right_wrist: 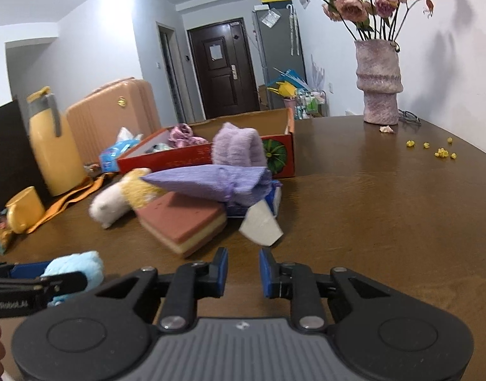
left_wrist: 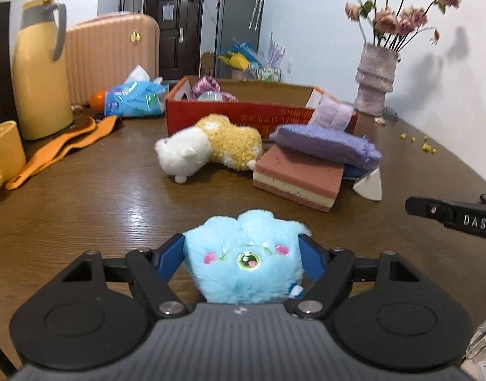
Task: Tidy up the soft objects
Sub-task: 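Lift the blue plush with the left gripper while the right opens off the cube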
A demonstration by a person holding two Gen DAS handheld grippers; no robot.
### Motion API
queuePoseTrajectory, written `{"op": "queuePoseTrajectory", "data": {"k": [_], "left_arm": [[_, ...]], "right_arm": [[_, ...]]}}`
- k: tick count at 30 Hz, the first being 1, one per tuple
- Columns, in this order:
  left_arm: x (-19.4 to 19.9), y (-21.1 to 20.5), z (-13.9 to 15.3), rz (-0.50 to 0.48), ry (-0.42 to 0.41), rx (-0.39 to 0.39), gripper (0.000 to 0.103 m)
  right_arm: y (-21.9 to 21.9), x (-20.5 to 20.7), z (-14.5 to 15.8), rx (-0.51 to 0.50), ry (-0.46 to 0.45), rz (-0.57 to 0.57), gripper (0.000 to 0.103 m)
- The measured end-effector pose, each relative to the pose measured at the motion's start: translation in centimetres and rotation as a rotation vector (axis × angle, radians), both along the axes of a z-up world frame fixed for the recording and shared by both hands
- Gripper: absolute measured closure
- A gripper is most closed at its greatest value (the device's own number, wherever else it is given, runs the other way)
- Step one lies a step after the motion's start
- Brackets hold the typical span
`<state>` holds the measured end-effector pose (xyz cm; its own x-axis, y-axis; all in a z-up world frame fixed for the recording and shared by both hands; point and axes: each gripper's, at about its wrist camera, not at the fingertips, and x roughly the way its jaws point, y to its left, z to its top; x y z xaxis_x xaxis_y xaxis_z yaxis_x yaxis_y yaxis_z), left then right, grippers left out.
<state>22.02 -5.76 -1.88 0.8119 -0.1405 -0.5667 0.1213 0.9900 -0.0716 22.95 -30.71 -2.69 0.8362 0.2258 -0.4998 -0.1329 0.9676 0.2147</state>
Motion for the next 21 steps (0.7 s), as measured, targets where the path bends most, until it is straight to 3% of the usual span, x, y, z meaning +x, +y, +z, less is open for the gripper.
{"op": "queuePoseTrajectory", "data": {"k": [9, 17, 18, 20, 21], "left_arm": [[-5.4, 1.5, 3.2, 0.008, -0.121, -0.021, 0.027], [-7.4, 2.3, 4.0, 0.011, -0.163, -0.041, 0.026], [-7.4, 2.4, 4.0, 0.013, -0.163, -0.041, 0.026], [-7.0, 2.3, 3.9, 0.013, -0.162, -0.037, 0.026], [-6.8, 2.3, 3.8, 0.015, -0.159, -0.033, 0.026]], "right_arm": [[2.2, -5.9, 3.1, -0.015, -0.119, 0.034, 0.082], [2.7, -8.3, 4.0, -0.023, -0.151, 0.022, 0.082], [2.6, -8.2, 3.9, -0.023, -0.147, 0.013, 0.080], [2.3, -7.6, 3.5, -0.021, -0.148, -0.009, 0.050], [2.0, -6.9, 3.3, -0.024, -0.145, -0.017, 0.045]]}}
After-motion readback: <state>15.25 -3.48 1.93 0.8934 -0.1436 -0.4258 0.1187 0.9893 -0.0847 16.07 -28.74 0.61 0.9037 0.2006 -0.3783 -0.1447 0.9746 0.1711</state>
